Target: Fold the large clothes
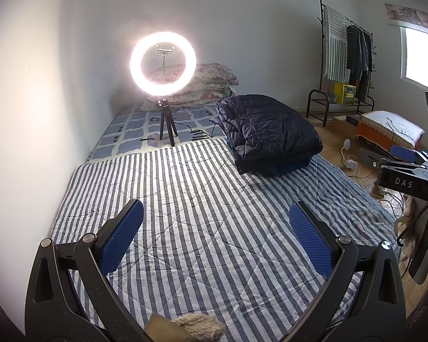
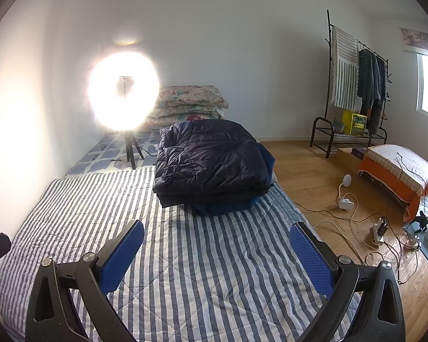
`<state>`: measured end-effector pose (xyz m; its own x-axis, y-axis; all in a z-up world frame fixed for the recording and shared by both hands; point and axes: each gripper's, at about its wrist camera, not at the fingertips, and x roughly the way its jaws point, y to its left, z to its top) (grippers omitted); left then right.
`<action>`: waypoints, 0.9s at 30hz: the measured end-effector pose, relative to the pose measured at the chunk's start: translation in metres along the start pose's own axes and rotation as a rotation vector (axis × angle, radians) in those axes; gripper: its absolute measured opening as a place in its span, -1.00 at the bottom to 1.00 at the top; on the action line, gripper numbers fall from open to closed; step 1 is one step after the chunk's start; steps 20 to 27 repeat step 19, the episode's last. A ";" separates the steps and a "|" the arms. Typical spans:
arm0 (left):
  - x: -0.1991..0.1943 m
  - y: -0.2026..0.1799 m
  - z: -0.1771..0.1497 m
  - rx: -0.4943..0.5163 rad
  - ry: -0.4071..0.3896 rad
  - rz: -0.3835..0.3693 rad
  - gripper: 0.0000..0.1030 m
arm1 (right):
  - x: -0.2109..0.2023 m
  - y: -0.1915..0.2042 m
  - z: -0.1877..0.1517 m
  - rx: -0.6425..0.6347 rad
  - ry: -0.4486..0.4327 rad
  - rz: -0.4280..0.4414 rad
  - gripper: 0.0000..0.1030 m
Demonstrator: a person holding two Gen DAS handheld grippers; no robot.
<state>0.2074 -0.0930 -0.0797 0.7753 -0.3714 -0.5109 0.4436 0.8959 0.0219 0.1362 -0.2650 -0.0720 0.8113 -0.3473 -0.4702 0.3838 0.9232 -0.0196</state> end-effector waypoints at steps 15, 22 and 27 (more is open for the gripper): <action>-0.002 0.004 -0.002 0.014 -0.007 0.012 1.00 | 0.000 0.003 0.000 -0.002 0.005 0.004 0.99; -0.004 0.005 -0.002 0.011 -0.020 0.024 1.00 | -0.001 0.003 0.001 -0.004 0.003 0.004 0.99; -0.004 0.005 -0.002 0.011 -0.020 0.024 1.00 | -0.001 0.003 0.001 -0.004 0.003 0.004 0.99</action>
